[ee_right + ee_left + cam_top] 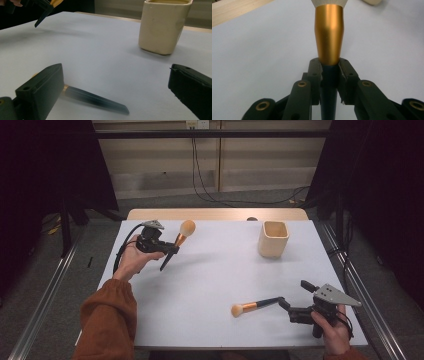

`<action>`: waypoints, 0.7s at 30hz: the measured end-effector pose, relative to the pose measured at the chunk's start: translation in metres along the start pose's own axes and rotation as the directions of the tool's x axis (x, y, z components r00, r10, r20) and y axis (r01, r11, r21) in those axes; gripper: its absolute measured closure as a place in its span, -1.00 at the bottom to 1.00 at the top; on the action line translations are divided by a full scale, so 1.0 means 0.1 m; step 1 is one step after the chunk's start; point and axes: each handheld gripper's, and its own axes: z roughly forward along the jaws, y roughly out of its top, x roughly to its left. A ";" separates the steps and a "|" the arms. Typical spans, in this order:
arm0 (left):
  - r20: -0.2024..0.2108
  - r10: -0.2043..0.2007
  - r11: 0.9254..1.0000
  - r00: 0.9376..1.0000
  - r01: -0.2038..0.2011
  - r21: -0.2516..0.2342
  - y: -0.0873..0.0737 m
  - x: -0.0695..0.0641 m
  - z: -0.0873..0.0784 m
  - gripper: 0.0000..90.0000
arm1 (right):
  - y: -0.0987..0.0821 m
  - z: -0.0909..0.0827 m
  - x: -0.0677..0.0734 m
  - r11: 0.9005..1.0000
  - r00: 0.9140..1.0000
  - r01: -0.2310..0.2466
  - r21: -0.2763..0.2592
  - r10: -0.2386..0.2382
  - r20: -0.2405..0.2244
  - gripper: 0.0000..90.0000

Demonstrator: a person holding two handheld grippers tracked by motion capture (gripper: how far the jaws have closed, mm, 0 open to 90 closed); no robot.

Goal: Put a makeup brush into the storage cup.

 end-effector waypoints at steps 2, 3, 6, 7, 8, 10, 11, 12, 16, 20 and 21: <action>-0.002 -0.012 1.000 1.000 0.012 -0.023 -0.03 0.00 -0.03 0.65 | 0.00 0.00 0.00 1.000 1.000 -0.001 0.002 0.001 0.001 -1.00; -0.009 -0.017 0.999 1.000 0.017 -0.047 -0.05 -0.01 -0.04 0.65 | 0.00 0.01 0.00 1.000 1.000 0.004 0.004 -0.004 0.000 -1.00; -0.016 -0.018 0.997 1.000 0.016 -0.069 -0.06 -0.04 -0.06 0.65 | 0.00 0.01 0.00 1.000 1.000 0.008 0.006 -0.008 0.001 -1.00; -0.010 -0.020 0.996 1.000 0.019 -0.083 -0.07 -0.04 -0.07 0.65 | 0.00 0.01 0.00 1.000 1.000 0.010 0.009 -0.010 0.002 -1.00; 0.000 -0.024 0.995 1.000 0.024 -0.097 -0.07 -0.05 -0.08 0.65 | -0.01 0.01 0.00 1.000 1.000 0.008 0.011 -0.008 0.002 -1.00; 0.002 -0.019 0.993 1.000 0.019 -0.113 -0.09 -0.08 -0.07 0.65 | 0.00 0.01 -0.01 1.000 1.000 0.003 0.008 -0.003 0.004 -1.00; 0.002 -0.005 0.993 1.000 0.005 -0.115 -0.09 -0.09 -0.06 0.65 | 0.00 0.01 -0.01 1.000 1.000 0.002 0.006 -0.002 0.004 -1.00; -0.011 0.009 0.993 1.000 -0.010 -0.116 -0.10 -0.10 -0.05 0.65 | 0.00 0.01 -0.01 1.000 1.000 0.002 0.005 -0.002 0.003 -1.00; 0.007 -0.003 0.983 1.000 0.004 -0.185 -0.13 -0.15 -0.02 0.65 | 0.00 0.01 0.00 1.000 1.000 0.003 0.002 -0.003 0.001 -1.00; 0.001 0.012 0.979 1.000 -0.011 -0.205 -0.15 -0.21 -0.01 0.65 | 0.00 0.00 0.00 1.000 1.000 -0.001 -0.002 0.001 0.000 -1.00; -0.018 0.012 0.976 1.000 -0.016 -0.216 -0.15 -0.24 -0.01 0.65 | 0.00 0.00 0.00 1.000 1.000 -0.004 -0.004 0.004 0.000 -1.00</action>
